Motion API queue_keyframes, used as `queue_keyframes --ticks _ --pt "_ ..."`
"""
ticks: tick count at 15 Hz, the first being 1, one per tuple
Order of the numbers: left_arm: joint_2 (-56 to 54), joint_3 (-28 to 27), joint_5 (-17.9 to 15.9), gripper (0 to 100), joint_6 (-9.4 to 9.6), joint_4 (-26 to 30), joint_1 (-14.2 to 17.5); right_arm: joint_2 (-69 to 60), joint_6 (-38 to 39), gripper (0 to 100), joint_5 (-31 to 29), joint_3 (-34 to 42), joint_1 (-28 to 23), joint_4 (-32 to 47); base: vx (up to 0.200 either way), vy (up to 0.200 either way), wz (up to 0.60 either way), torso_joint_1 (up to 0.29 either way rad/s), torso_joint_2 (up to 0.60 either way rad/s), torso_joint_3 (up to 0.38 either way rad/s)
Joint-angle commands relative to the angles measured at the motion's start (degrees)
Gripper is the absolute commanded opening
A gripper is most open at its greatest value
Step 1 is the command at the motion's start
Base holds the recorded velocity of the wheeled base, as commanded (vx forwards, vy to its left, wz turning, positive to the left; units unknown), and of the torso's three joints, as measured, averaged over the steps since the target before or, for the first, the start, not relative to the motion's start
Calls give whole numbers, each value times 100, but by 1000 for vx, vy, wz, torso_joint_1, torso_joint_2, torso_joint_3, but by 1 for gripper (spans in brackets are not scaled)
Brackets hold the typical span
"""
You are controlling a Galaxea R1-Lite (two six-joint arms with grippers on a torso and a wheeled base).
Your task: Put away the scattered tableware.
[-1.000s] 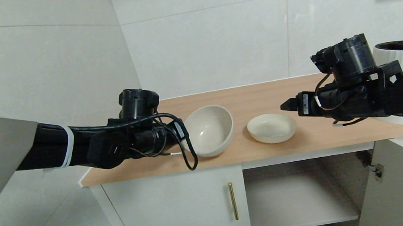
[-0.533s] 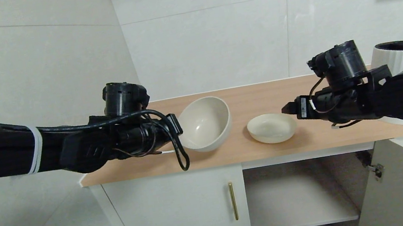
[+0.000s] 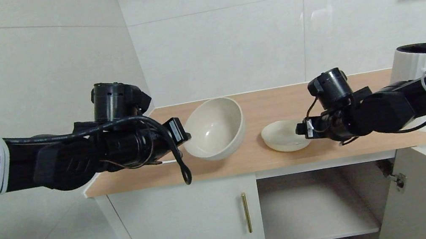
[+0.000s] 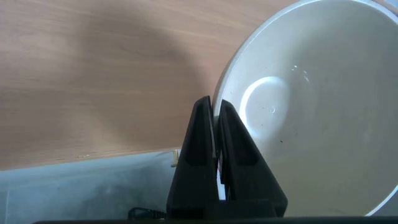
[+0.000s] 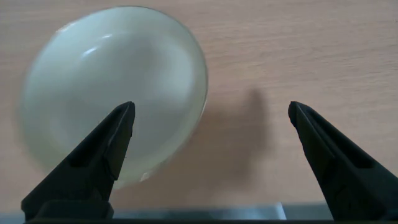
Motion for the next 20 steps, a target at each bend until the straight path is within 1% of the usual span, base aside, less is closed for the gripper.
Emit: queue_keyframes --ticks 1,6,7,14,16,17,18,19,20 --pt "-66 10 -2 0 0 -2 0 244 21 100 -5 -93 4 -6 0 0 0 0 0 0" --pt "-137 27 -10 0 -9 -2 0 323 92 100 12 -128 4 -24 0 0 0 0 0 0" --pt "-137 27 -10 0 0 -2 0 323 136 0 12 -154 4 -76 0 0 0 0 0 0" --pt "-233 54 16 0 -27 -2 0 -37 294 0 48 -84 4 -76 0 0 0 0 0 0" --pt "-268 106 297 0 -62 7 35 -292 311 0 56 100 4 -85 0 0 0 0 0 0" --pt "-374 256 376 0 -62 7 44 -432 303 0 65 171 13 -85 0 0 0 0 0 0" --pt "-717 774 253 0 0 -2 44 -784 285 0 100 373 31 -68 0 0 0 0 0 0" --pt "-928 959 121 0 44 -2 35 -1083 250 0 215 663 39 -68 0 0 0 0 0 0" --pt "-1253 1223 -116 0 88 -2 35 -1584 232 0 584 1102 39 -68 0 0 0 0 0 0"
